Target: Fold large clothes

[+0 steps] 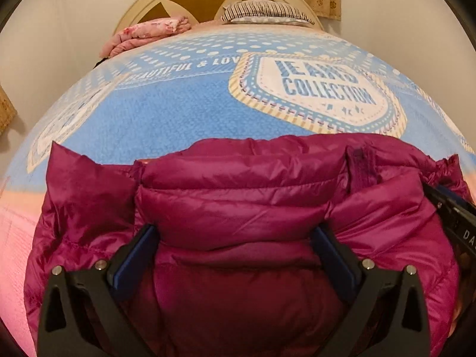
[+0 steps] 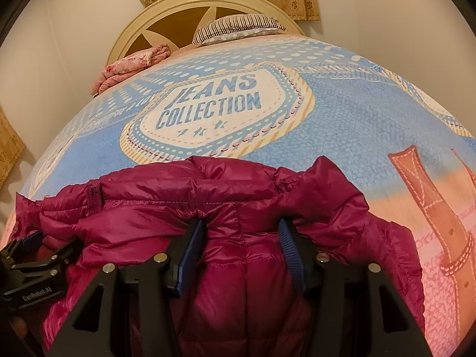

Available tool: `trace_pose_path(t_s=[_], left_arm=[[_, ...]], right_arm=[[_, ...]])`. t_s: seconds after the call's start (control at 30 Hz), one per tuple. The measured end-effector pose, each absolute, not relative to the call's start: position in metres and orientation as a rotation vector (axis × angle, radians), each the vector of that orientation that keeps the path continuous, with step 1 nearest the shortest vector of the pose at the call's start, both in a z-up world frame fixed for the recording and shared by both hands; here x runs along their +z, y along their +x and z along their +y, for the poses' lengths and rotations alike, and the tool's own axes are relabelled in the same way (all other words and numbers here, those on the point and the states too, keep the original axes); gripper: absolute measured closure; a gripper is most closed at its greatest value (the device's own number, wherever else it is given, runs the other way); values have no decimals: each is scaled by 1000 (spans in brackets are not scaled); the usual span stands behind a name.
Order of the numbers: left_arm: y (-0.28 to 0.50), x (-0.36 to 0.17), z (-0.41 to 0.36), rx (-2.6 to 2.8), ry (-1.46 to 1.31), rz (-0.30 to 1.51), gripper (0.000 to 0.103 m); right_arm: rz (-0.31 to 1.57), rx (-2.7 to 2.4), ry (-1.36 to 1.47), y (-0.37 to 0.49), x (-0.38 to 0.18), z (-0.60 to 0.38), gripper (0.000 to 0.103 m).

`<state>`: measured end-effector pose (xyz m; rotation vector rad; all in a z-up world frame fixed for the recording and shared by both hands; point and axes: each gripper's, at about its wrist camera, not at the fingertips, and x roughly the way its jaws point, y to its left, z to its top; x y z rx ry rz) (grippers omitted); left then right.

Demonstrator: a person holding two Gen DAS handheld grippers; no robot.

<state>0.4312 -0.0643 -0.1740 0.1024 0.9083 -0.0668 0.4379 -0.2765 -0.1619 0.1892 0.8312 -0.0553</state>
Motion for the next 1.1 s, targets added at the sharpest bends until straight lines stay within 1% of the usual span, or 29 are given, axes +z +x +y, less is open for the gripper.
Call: trace_pose_path(t_s=[0.1,0.17,0.2,0.23,0.3,0.4,0.53,0.8,0.97,1.1], left_arm=[[433,-174,-63,-71,89,914,0],[434,-175,-63,-71,87,915,0],[433,-173,-64,-70,87,915,0],[433,-173,-64,-71,88,916,0],[432,-173,-63,-72,85,916,0],[432,-174,-62,-77,74,916,0],[432,-174,-62,-79,67,917,0],[429,-169,-54,-106,32,925,0],[403,-142,-38,-132,11,867,0],[353,-108,-5,-135,21,751,0]], right_arm=[[823,-74,183,431,-153,-275,48],[796,-69,262,416,-139,-273,48],[763,-42,324,404,-130,-269,46],[752,-32,328,400,-126,-262,44],[723,-14,266,389,-119,-237,42],[733,1,231,387,-132,-215,42],[774,-15,295,395,-153,-225,42],[772,1,306,395,-161,-227,41],[788,4,281,399,-163,-223,38],[790,12,270,398,-163,-221,35]])
